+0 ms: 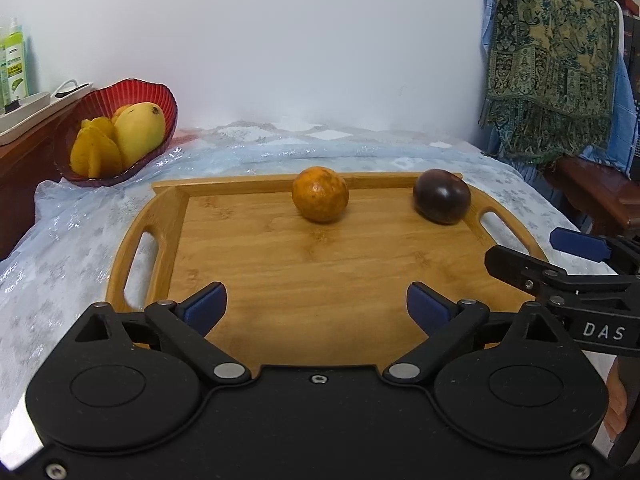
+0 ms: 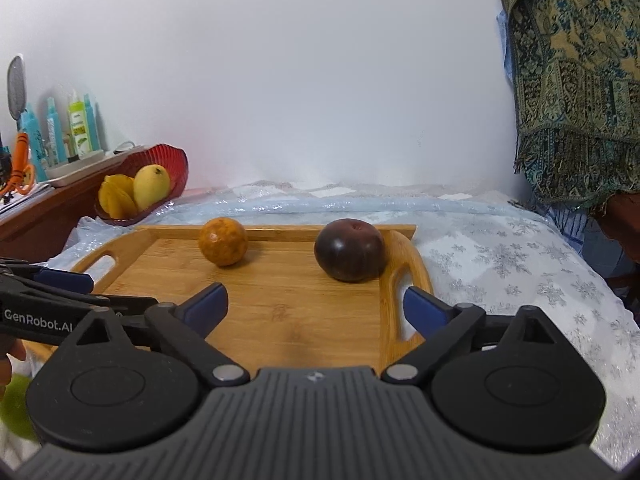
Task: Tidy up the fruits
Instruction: 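Withdraw both open tools from the tray back toward the fruits on the towel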
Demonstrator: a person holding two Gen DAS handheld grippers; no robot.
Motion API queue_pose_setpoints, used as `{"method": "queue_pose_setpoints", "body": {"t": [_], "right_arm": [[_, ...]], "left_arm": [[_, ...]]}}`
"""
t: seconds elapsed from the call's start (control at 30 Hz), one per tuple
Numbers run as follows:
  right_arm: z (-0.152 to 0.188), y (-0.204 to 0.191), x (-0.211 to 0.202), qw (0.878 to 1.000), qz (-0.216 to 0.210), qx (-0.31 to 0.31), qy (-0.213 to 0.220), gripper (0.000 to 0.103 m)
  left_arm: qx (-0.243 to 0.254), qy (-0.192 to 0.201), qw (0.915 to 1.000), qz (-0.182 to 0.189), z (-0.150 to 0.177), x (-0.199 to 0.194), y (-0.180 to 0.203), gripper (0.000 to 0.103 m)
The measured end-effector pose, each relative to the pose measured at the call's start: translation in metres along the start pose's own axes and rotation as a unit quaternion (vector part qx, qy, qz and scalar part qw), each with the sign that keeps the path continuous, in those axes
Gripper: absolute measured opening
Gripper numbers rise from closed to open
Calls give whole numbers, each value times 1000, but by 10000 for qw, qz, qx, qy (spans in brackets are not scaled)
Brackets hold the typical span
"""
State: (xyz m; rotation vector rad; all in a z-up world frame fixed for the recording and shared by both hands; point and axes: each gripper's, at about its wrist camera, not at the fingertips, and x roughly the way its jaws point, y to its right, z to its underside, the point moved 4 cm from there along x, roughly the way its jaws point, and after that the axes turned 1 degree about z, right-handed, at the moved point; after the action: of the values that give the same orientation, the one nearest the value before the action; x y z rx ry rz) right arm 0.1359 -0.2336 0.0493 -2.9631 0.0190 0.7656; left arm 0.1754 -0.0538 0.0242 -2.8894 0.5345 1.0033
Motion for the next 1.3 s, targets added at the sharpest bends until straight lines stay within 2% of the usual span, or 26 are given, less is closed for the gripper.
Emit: {"method": "queue_pose_setpoints", "body": {"t": [0.37, 0.93, 1.3], "right_arm": [[32, -18, -42, 9991, 20, -275, 313, 103], [67, -42, -76, 9987, 98, -364, 336, 103], [84, -53, -92, 9988, 189, -225, 381, 103]], "left_arm": [[-112, 165, 9998, 67, 27, -37, -2, 99], [-220, 353, 9991, 17, 71, -79, -5, 100], [-66, 594, 9981, -130, 90, -98, -9, 101]]}}
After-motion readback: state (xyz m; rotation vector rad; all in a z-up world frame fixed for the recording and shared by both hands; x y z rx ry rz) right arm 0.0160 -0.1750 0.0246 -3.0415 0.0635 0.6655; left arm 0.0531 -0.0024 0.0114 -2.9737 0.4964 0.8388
